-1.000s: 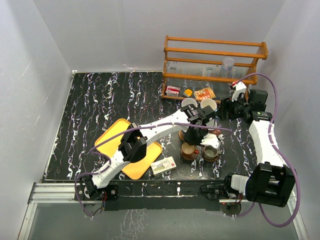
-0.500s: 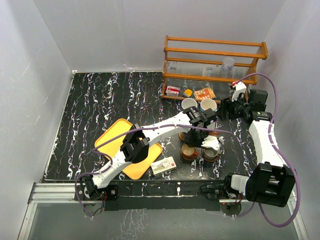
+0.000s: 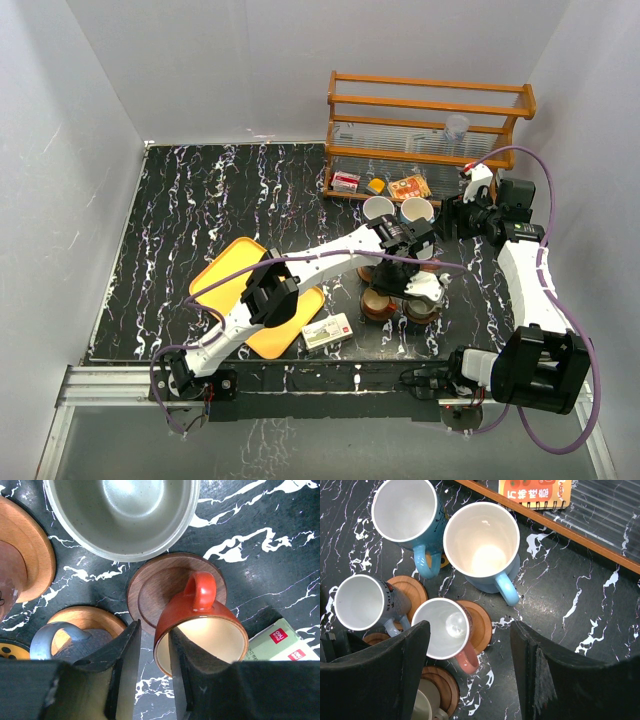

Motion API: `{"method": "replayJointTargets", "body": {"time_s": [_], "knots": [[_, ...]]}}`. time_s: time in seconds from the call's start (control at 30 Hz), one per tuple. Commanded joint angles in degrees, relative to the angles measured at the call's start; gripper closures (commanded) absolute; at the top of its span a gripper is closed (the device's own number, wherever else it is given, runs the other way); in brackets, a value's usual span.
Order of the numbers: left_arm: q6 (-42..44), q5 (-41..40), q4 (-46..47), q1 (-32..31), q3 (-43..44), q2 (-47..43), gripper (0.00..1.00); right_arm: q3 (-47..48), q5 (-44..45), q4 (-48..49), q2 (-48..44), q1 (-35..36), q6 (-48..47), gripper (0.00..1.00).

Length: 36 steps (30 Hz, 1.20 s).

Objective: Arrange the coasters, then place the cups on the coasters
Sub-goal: Place the cup on the coaster.

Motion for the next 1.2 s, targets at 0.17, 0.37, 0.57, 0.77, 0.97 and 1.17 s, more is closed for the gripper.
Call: {"method": "replayJointTargets", "body": {"time_s": [0.17,0.37,0.57,0.77,0.97,1.17], "knots": [[-1.13,0.99,-1.09,-0.85,2.88,-3.9,0.64,-0.41,-0.71,2.57,-0.45,-0.41,-0.01,0.36],[-2.07,1.31,-1.05,-0.81,1.17,-9.28,0.56,-0.09,0.06,2.55,-0.24,-0.4,-0.28,0.36],[-3.09,-1.5,4.37,-0.52,-8.1,-19.01,0.47,3.74,0.4,-0.76,1.0,-0.25,-1.27,0.35],[-4.66,-4.83,9.99,1.22,-16.55,-27.42,0.37,8.66,3.91,-3.56,2.57,0.95,-2.17,0.34],[-8.07,-6.47,15.31,5.4,-24.09,-33.85,0.33,13.27,8.9,-5.89,4.74,2.74,-2.95,0.33],[-12.61,-9.39,25.35,12.8,-36.51,-41.71,0.21,18.37,13.18,-9.16,7.82,4.23,-3.58,0.3]]}}
